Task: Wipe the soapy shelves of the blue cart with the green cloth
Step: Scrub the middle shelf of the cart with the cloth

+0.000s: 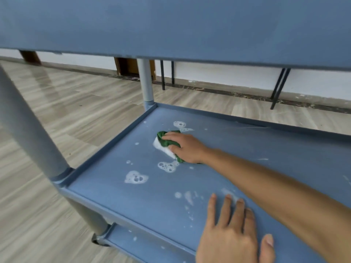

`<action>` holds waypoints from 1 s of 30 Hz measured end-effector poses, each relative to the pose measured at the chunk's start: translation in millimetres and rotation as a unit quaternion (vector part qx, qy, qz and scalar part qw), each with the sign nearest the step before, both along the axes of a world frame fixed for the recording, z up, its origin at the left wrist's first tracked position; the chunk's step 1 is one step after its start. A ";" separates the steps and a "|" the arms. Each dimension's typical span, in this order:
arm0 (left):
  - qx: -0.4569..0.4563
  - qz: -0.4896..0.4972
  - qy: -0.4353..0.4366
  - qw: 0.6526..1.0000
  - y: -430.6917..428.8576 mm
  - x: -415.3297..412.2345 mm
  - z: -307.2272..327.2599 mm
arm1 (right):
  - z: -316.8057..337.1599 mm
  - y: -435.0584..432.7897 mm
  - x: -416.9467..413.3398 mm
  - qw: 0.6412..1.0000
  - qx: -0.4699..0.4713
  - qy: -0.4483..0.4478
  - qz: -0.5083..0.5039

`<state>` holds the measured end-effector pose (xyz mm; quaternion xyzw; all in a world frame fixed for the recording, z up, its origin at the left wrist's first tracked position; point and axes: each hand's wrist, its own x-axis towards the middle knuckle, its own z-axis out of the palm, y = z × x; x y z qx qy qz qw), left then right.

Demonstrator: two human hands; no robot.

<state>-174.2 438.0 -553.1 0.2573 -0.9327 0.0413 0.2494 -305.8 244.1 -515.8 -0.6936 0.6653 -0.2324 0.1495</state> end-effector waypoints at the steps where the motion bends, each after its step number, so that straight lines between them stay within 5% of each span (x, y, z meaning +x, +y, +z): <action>1: 0.007 0.000 -0.009 1.000 0.2 -1.2 -0.8 | 1.1 0.7 10.4 1.000 -0.001 -0.004 0.012; 5: 0.026 -0.020 -0.031 0.999 -3.8 2.7 4.7 | 5.4 9.2 57.2 0.996 0.009 -0.075 0.056; 12: 0.058 -0.019 -0.018 0.998 -0.7 9.6 9.0 | 40.5 57.7 45.5 0.914 -0.007 -0.405 -0.010; 22: 0.085 -0.040 -0.013 0.996 -1.8 16.7 10.0 | 77.1 263.8 -165.3 0.910 -0.103 -0.304 -0.265; 30: 0.097 -0.055 -0.007 0.994 3.9 13.9 10.1 | 49.6 369.3 -185.4 0.831 -0.104 -0.301 -0.456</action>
